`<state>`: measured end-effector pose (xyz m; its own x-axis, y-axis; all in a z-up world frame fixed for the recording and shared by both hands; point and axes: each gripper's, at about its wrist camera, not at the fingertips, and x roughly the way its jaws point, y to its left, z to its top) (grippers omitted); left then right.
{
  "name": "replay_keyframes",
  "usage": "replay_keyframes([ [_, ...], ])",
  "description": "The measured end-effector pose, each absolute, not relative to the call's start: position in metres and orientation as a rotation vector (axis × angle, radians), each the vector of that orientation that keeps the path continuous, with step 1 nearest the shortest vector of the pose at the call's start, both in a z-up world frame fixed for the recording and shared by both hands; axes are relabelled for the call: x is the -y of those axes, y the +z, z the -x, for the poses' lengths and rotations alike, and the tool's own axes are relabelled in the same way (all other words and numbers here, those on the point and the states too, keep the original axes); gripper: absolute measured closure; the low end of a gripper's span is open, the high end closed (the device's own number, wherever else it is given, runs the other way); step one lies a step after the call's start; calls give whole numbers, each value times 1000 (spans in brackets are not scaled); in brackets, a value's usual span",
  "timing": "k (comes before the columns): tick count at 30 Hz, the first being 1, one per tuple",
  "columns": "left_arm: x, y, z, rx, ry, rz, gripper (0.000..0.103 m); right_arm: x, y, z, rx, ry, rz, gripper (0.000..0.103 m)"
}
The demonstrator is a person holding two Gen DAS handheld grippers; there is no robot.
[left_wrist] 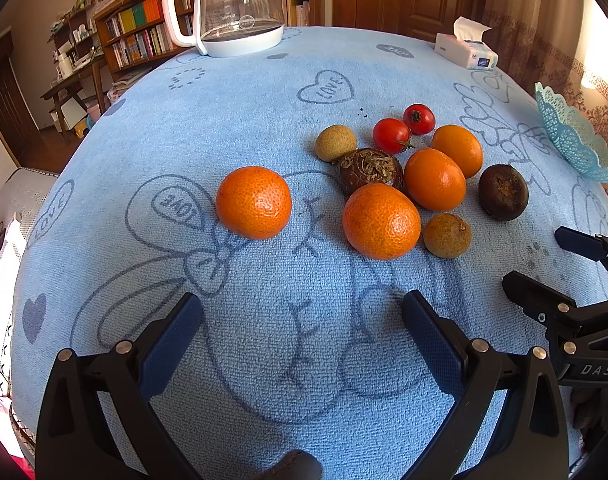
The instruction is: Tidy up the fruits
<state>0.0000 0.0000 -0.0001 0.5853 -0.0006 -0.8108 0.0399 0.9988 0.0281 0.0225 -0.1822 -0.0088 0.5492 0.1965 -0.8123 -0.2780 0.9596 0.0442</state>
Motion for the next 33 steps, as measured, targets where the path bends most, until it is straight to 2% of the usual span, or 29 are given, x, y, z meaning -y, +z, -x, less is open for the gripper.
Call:
replay_keyframes([
  [15, -2, 1, 1, -942, -32, -34, 5, 183, -9, -24, -944, 303, 101, 2],
  [21, -24, 7, 5, -886, -155, 109, 5, 196, -5, -25, -919, 395, 27, 2],
  [25, -32, 19, 11, -838, -200, 190, 5, 207, 7, -21, -859, 384, -35, 2],
  [33, -31, 41, 9, -713, -84, 20, 5, 220, 50, -9, -676, 303, -49, 2],
])
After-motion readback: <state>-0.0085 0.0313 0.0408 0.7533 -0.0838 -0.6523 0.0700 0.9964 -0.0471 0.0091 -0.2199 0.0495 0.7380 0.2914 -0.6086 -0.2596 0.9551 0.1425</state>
